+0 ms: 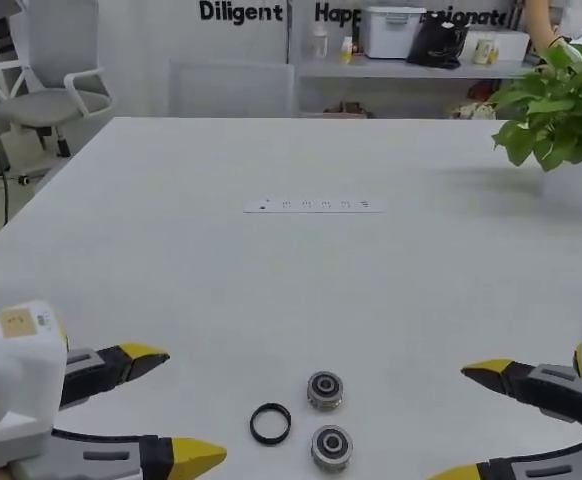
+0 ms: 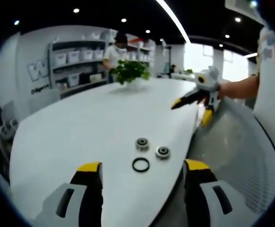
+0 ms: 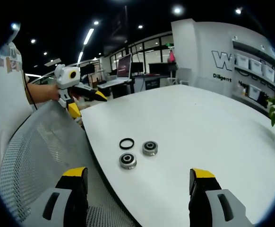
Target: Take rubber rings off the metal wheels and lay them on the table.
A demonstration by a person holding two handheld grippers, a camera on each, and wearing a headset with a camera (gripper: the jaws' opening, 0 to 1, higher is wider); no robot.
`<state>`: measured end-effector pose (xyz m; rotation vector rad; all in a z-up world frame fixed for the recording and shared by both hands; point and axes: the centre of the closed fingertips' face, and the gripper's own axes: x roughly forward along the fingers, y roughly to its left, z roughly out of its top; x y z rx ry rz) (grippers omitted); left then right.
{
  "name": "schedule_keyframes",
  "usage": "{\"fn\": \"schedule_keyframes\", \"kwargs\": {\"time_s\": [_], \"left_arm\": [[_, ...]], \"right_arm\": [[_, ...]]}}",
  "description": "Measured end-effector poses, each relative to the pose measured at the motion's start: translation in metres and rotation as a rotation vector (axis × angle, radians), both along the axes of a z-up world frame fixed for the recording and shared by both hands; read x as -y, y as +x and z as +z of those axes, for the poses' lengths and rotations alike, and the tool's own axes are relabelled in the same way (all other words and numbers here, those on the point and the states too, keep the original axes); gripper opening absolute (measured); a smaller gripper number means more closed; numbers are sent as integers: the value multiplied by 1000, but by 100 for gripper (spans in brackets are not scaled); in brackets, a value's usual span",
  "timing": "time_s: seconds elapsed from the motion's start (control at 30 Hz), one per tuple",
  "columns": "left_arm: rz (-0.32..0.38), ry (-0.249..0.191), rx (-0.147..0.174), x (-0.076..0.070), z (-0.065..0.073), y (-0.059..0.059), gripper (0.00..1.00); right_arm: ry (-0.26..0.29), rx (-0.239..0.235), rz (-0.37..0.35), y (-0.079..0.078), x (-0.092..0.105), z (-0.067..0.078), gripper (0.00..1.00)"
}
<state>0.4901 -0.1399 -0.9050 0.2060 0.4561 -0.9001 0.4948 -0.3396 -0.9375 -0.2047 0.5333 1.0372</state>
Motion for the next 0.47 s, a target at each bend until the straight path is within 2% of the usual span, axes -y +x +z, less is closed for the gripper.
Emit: {"fn": "schedule_keyframes", "kwargs": {"time_s": [0.47], "left_arm": [[-1,5,6,-1,0,0,70]], "right_arm": [[-10,3,0,-1,0,-2,88]]}}
